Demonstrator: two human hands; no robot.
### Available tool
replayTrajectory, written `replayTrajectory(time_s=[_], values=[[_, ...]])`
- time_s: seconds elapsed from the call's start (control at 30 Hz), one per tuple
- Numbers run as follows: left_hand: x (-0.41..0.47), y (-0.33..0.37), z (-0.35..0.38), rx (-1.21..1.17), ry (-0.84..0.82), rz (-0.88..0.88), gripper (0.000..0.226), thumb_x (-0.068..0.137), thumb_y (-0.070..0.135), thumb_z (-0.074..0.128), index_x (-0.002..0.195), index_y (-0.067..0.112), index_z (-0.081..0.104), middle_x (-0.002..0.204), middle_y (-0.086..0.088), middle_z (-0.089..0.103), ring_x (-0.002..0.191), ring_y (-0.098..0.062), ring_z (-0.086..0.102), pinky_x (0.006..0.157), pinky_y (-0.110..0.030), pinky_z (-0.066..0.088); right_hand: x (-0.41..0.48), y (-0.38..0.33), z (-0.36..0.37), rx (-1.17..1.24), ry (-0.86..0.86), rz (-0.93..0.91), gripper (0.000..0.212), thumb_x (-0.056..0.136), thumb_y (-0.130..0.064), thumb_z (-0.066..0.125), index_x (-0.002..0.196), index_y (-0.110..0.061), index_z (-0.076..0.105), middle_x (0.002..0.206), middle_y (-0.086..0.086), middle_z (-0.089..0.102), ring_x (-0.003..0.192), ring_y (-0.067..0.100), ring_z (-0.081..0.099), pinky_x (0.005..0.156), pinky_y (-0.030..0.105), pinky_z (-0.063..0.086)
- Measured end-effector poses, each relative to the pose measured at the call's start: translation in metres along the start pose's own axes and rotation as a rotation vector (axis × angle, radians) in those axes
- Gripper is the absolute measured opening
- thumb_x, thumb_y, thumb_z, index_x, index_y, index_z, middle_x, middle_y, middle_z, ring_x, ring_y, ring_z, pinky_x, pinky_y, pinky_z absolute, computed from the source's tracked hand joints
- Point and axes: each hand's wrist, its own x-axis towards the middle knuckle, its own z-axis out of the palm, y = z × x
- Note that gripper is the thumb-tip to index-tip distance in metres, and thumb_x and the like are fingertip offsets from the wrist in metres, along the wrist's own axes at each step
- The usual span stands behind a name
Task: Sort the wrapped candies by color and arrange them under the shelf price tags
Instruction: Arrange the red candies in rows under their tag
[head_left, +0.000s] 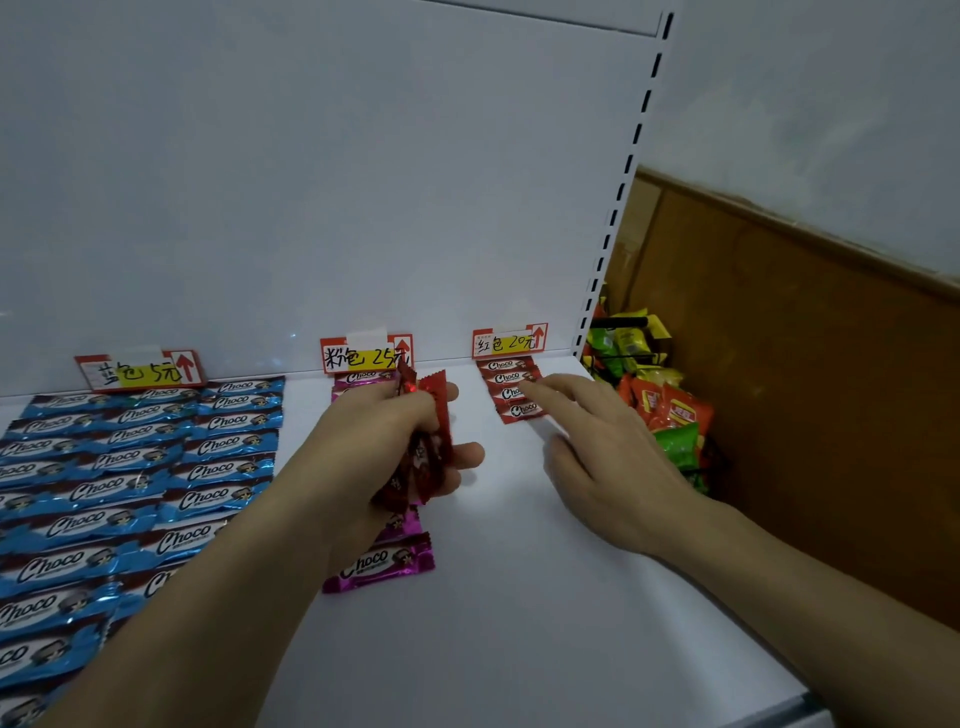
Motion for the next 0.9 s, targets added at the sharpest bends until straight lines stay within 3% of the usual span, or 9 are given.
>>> replayTrajectory(time_s=[0.07,0.13,0.23,0.33,0.4,0.47,0.57,0.73,0.9], values=[[-0.003,-0.001,0.0,0.04,-0.073,0.049,0.018,0.098,0.0,0.055,0.111,0.008,0.065,0.089,-0.013,0.077,0.078,-0.03,0.077,0.048,-0.028,0.055,-0.001,-0.016,-0.011,0.361,0.104,0.084,0.032,0.103,-0.024,0.051,0.133,-0.028,0.059,0.123,-0.013,0.062,0.111,0.005,0.055,0.084,0.018,0.044],[-0.004,-0.004,-0.001,0.095,-0.112,0.08,0.02,0.096,0.004,0.062,0.115,0.01,0.066,0.093,-0.011,0.078,0.083,-0.031,0.076,0.053,-0.028,0.056,0.004,-0.035,-0.026,0.776,0.033,0.211,0.02,0.1,-0.023,0.059,0.118,-0.026,0.067,0.1,-0.005,0.072,0.089,0.009,0.066,0.069,0.022,0.049],[-0.005,-0.006,-0.001,0.195,-0.092,0.15,0.021,0.09,0.009,0.07,0.111,0.01,0.067,0.092,-0.012,0.077,0.079,-0.029,0.077,0.053,-0.027,0.056,0.006,-0.054,-0.036,0.989,-0.047,0.211,0.015,0.093,-0.016,0.068,0.108,-0.017,0.072,0.081,0.006,0.074,0.071,0.014,0.069,0.06,0.025,0.051],[-0.009,-0.006,0.0,0.245,-0.071,0.177,0.011,0.094,0.011,0.067,0.105,0.013,0.067,0.09,-0.009,0.077,0.072,-0.029,0.076,0.048,-0.026,0.054,0.007,-0.053,-0.031,0.992,0.097,0.245,0.017,0.089,-0.006,0.071,0.103,-0.015,0.075,0.08,0.012,0.072,0.064,0.009,0.063,0.058,0.021,0.051],[-0.006,-0.007,-0.002,0.276,-0.033,0.183,0.008,0.099,0.012,0.06,0.104,0.015,0.066,0.09,-0.006,0.077,0.064,-0.022,0.074,0.045,-0.024,0.05,0.008,-0.038,-0.029,0.883,0.229,0.223,0.021,0.09,-0.003,0.07,0.099,-0.021,0.075,0.087,0.01,0.073,0.072,0.01,0.062,0.062,0.022,0.051],[-0.001,-0.006,-0.004,0.272,0.035,0.177,0.012,0.102,0.012,0.055,0.104,0.014,0.067,0.087,-0.008,0.073,0.049,-0.012,0.062,0.041,-0.022,0.043,0.007,-0.016,-0.027,0.452,0.252,0.047,0.023,0.092,-0.005,0.068,0.105,-0.023,0.075,0.096,-0.003,0.067,0.085,0.012,0.06,0.07,0.024,0.051],[0.004,-0.004,-0.005,0.179,0.063,0.116,0.017,0.103,0.011,0.05,0.105,0.012,0.067,0.083,-0.007,0.061,0.042,-0.008,0.044,0.036,-0.02,0.032,0.0,0.007,-0.019,-0.071,0.08,-0.17,0.028,0.091,-0.008,0.069,0.117,-0.02,0.072,0.106,-0.005,0.059,0.094,0.017,0.056,0.075,0.03,0.049],[0.001,-0.004,-0.003,0.193,-0.007,0.076,0.022,0.103,0.012,0.047,0.105,0.014,0.068,0.085,-0.007,0.061,0.041,-0.009,0.043,0.036,-0.021,0.03,-0.01,0.016,-0.012,-0.029,0.065,-0.192,0.019,0.091,-0.015,0.071,0.108,-0.023,0.077,0.104,-0.004,0.075,0.094,0.02,0.068,0.078,0.042,0.058],[0.001,-0.003,-0.002,0.171,-0.02,0.029,0.022,0.097,0.004,0.048,0.105,0.012,0.067,0.081,-0.01,0.056,0.044,-0.01,0.039,0.036,-0.021,0.029,-0.023,0.017,-0.013,0.033,0.142,-0.084,0.024,0.089,-0.004,0.068,0.107,-0.017,0.077,0.104,-0.004,0.073,0.098,0.014,0.064,0.084,0.028,0.053]])
